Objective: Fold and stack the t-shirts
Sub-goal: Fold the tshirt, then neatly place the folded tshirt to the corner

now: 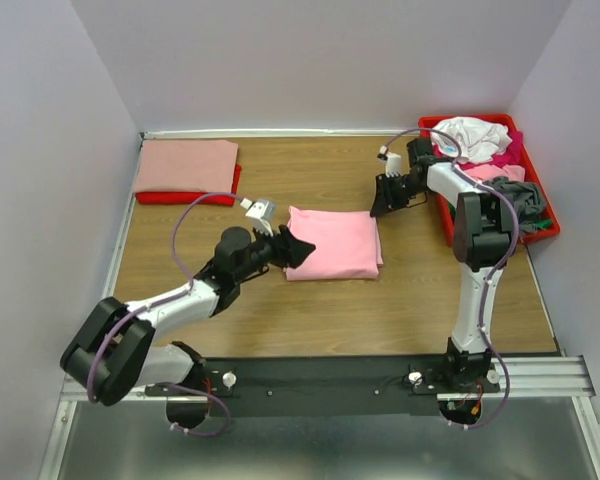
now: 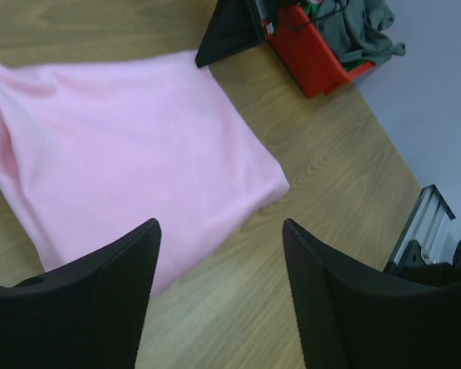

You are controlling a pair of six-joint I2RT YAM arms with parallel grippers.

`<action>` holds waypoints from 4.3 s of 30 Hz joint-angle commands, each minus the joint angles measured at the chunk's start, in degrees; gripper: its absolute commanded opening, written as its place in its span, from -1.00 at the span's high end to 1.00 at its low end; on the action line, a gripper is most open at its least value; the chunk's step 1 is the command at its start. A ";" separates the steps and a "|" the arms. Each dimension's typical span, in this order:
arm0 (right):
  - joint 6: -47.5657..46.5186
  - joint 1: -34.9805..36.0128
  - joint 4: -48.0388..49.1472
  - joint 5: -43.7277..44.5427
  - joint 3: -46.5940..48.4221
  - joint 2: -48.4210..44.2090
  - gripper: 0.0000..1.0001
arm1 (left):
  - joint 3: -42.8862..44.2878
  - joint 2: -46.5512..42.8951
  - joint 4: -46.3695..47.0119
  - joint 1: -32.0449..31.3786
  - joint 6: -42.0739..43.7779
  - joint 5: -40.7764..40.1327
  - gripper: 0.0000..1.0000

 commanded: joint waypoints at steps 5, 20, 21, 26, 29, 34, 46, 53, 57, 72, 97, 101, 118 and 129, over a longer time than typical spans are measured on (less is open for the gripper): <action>-8.71 0.09 -0.08 4.19 -4.72 -14.66 0.11 | 17.96 15.94 0.40 4.85 -0.22 9.91 -0.03; -33.33 2.29 -24.86 -27.48 -16.62 -7.83 0.72 | 30.56 39.68 -0.83 8.81 0.83 18.54 0.53; -33.34 2.29 -24.95 -26.61 -16.89 -7.56 0.72 | 30.83 40.90 -0.92 9.25 0.83 18.28 0.53; -33.86 2.55 -25.04 -23.44 -19.78 -7.21 0.74 | 31.18 43.81 -1.01 10.39 0.40 17.92 0.54; -32.73 2.46 -24.42 -20.36 -20.49 -7.39 0.76 | 31.36 44.69 -1.10 11.09 0.22 17.57 0.54; -24.48 2.55 -16.96 -13.42 -22.51 -7.12 0.80 | 32.15 46.98 -1.80 11.97 0.04 17.04 0.54; -21.99 2.46 -11.58 -6.47 -23.58 -12.91 0.74 | 34.96 42.09 -4.97 12.59 5.30 19.15 0.38; -25.87 2.46 -14.67 -5.69 -19.80 -27.85 0.36 | 34.70 24.50 -16.11 12.59 14.97 10.56 -0.15; -23.68 2.46 -9.15 -0.52 -20.65 -35.49 0.01 | 27.95 12.81 -19.12 12.85 16.85 1.60 -0.75; -14.00 2.02 14.86 -5.68 -44.21 -52.29 -1.00 | 12.37 19.97 -13.49 16.37 8.04 15.19 -0.86; -14.18 0.70 14.60 -7.53 -45.11 -52.21 -1.00 | 34.35 46.63 -34.41 4.60 8.39 6.07 1.00; -14.27 0.53 14.60 -7.17 -45.28 -52.39 -1.00 | 34.52 45.58 -33.80 3.72 9.62 6.76 1.00; -13.83 -0.61 14.51 -6.56 -45.02 -52.30 -0.99 | 40.67 18.24 -44.16 4.94 23.59 -27.77 1.00; -13.83 -0.88 14.42 -6.56 -44.84 -53.00 -1.00 | 52.08 24.91 -51.10 10.12 29.56 -38.06 1.00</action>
